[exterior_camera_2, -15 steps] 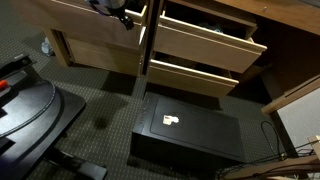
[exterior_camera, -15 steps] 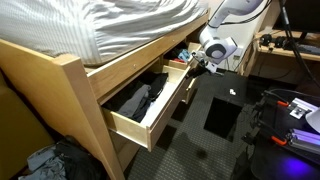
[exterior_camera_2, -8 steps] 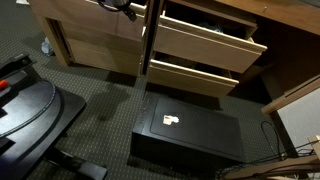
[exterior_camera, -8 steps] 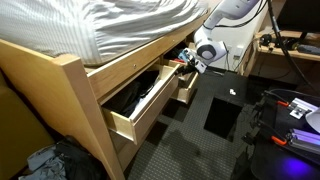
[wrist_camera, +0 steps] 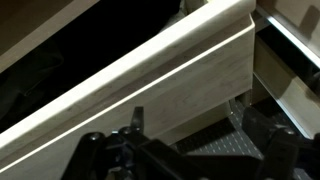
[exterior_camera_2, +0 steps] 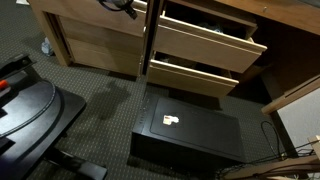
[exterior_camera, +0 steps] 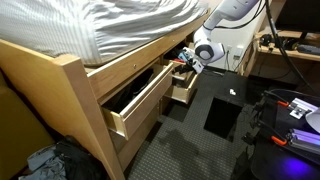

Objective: Close the top drawer on the left

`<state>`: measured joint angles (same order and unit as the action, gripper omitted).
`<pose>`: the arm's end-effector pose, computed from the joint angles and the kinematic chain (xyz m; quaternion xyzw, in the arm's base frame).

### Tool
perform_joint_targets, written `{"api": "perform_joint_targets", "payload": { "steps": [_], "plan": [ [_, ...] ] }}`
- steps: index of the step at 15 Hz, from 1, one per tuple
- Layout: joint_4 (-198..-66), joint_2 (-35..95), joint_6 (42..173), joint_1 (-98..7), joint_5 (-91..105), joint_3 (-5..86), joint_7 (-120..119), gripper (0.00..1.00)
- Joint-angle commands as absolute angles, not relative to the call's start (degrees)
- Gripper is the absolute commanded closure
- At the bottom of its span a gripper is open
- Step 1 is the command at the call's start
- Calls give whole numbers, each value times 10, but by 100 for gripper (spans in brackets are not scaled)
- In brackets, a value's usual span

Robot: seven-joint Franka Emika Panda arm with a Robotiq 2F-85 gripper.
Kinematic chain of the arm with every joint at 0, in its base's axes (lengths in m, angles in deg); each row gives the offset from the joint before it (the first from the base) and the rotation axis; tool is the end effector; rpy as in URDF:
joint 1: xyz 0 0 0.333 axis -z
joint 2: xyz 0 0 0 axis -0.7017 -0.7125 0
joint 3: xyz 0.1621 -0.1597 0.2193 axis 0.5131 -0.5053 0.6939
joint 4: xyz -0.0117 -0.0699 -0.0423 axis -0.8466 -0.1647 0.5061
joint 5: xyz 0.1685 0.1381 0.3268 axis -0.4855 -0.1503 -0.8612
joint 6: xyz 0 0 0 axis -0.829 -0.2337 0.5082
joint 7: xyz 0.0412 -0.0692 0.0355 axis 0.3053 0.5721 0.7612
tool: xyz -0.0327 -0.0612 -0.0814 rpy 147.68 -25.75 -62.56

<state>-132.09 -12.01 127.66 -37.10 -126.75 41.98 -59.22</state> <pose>0.6055 -0.1337 0.0098 0.1296 0.9027 0.1576 0.3787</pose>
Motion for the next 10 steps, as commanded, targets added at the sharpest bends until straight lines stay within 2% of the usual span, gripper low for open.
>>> {"api": "perform_joint_targets", "payload": {
  "steps": [1, 10],
  "plan": [
    [-1320, -119, 1284, -358, -1263, 435, -585, 0],
    [-1030, -343, 1324, -453, -1347, 363, -534, 0]
  ]
}}
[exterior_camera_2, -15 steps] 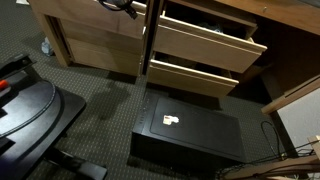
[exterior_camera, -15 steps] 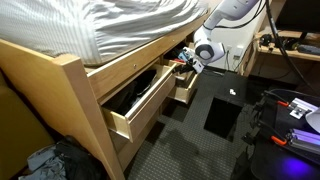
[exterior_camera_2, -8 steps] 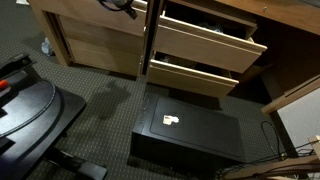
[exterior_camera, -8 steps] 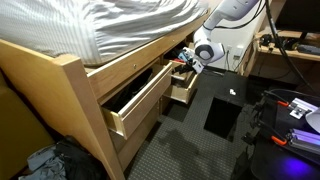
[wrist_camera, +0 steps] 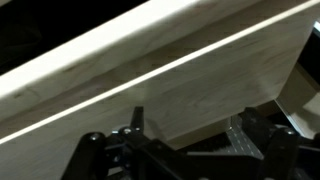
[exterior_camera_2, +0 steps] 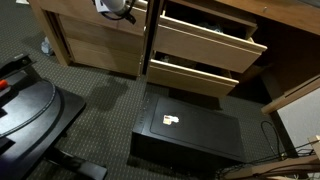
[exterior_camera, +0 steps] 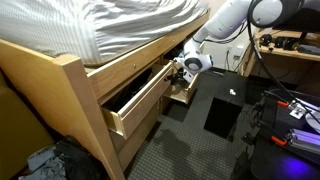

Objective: Close the top drawer on the left

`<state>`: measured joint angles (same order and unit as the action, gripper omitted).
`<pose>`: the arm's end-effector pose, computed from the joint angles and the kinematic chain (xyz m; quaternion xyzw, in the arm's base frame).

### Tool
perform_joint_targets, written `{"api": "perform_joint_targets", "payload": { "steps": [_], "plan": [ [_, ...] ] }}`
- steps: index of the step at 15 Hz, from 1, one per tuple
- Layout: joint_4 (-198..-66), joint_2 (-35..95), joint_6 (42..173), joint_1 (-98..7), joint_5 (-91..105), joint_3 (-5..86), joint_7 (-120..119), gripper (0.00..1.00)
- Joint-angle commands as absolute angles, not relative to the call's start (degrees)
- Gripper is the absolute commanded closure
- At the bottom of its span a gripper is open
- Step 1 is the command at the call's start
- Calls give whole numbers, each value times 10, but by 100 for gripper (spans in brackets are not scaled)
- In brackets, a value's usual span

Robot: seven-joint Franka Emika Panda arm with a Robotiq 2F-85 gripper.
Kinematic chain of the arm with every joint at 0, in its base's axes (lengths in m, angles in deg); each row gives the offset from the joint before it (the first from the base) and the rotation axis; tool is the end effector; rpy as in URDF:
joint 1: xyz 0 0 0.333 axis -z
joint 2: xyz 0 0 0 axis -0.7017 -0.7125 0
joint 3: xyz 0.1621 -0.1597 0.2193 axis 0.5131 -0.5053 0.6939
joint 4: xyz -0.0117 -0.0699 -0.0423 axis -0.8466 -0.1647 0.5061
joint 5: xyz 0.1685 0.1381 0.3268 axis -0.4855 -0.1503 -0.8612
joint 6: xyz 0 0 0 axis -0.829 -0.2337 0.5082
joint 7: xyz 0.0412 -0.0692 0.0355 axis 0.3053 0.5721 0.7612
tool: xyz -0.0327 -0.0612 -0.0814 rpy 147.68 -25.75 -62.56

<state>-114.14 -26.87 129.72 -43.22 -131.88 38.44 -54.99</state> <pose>0.6459 -0.1033 -0.0538 0.0801 0.9041 0.1274 0.4000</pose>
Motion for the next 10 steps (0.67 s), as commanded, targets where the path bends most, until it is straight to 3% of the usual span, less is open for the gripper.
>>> {"api": "perform_joint_targets", "payload": {
  "steps": [1, 4, 5, 8, 10],
  "plan": [
    [-998, -363, 1332, -459, -1351, 356, -538, 0],
    [-939, -392, 1321, -461, -1408, 335, -510, 0],
    [-928, -383, 1327, -413, -1412, 394, -444, 0],
    [-887, -369, 1326, -408, -1428, 439, -383, 0],
    [-884, -368, 1323, -426, -1425, 413, -427, 0]
  ]
}}
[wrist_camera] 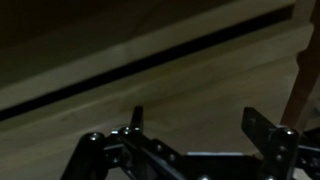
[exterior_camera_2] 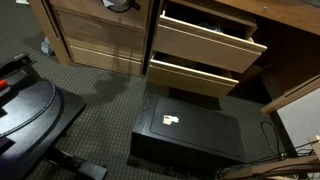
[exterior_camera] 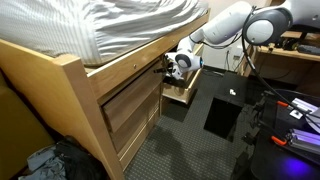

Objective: Close the top drawer on the left

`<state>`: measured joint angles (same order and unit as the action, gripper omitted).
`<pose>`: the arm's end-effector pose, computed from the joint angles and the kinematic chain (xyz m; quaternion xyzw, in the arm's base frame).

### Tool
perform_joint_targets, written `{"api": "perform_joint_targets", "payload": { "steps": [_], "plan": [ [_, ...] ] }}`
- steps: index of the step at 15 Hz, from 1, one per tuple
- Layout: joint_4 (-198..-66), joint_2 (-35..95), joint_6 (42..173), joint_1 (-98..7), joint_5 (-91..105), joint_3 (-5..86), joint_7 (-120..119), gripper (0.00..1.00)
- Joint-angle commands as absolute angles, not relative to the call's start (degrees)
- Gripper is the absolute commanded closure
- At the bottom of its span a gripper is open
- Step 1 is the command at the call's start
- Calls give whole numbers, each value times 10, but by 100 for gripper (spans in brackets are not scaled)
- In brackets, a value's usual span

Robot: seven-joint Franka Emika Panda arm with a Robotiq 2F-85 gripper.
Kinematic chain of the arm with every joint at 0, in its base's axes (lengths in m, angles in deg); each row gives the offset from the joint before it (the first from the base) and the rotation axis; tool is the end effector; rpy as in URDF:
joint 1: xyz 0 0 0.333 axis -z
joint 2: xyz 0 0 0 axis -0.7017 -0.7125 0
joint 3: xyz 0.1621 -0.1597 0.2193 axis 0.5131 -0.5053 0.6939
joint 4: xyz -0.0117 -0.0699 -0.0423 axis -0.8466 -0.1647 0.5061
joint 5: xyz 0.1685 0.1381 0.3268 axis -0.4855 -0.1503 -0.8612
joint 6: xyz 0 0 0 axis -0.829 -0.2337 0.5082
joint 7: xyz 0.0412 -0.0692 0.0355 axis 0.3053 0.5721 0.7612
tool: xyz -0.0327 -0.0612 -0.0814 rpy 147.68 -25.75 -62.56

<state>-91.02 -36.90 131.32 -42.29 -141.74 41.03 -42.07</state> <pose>0.7223 -0.0814 -0.0350 0.0486 0.8489 0.1100 0.5147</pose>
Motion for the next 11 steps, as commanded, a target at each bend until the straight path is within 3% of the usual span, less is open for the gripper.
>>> {"api": "perform_joint_targets", "payload": {
  "steps": [1, 3, 4, 8, 11],
  "plan": [
    [-894, -365, 1328, -393, -1393, 468, -387, 0],
    [-884, -365, 1329, -397, -1393, 469, -393, 0],
    [-935, -347, 1335, -427, -1314, 430, -510, 0],
    [-1024, -326, 1319, -426, -1093, 426, -712, 0],
    [-969, -366, 1342, -404, -1053, 468, -712, 0]
  ]
}}
